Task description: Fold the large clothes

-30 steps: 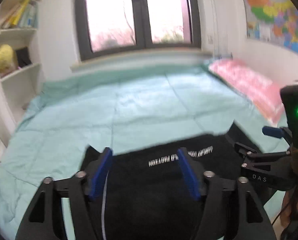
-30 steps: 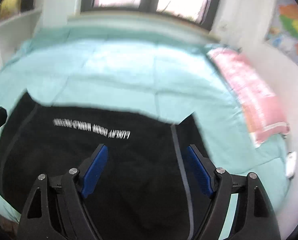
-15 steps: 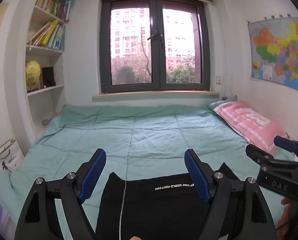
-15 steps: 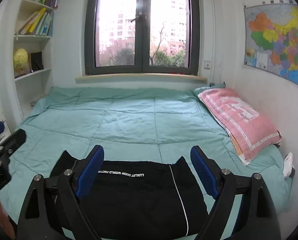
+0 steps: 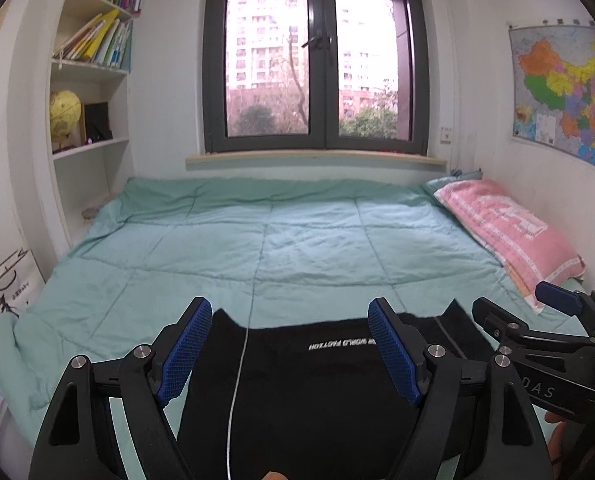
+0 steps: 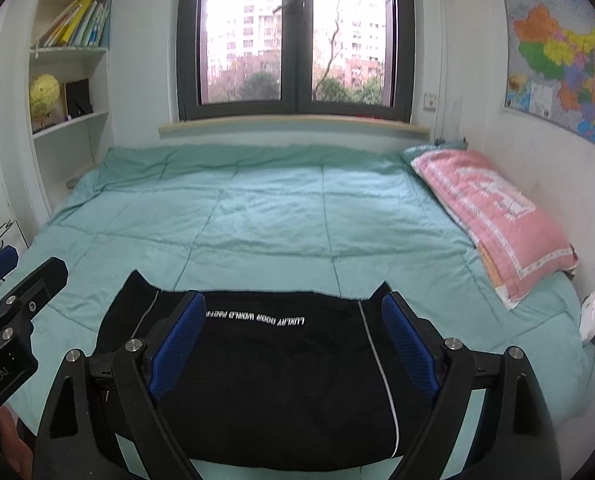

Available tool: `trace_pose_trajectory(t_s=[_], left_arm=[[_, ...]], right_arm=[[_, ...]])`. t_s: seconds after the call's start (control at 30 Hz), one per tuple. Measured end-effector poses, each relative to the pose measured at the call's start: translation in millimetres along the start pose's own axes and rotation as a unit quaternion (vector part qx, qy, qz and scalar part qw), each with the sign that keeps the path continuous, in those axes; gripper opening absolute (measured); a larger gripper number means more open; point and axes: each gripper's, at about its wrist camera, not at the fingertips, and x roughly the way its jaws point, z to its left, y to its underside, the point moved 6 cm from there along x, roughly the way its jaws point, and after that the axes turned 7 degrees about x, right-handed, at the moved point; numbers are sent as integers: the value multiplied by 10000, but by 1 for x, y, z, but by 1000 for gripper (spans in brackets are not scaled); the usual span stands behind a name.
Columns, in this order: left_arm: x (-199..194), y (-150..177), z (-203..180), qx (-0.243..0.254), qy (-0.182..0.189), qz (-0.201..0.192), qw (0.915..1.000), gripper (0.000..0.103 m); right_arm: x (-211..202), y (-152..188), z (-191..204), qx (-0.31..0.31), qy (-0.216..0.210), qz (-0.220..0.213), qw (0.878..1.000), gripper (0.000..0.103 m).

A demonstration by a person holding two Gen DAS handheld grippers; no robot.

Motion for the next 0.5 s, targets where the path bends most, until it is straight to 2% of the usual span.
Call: trace_pose_trajectory(t_s=[0.13, 0.5], left_arm=[[12, 7, 3, -85, -15, 173, 9998, 82], [26, 18, -3, -23, 14, 391, 9992, 82]], right_arm=[[11, 9, 3, 16, -93, 197, 9998, 90], [24, 18, 1, 41, -109, 392, 9992, 90]])
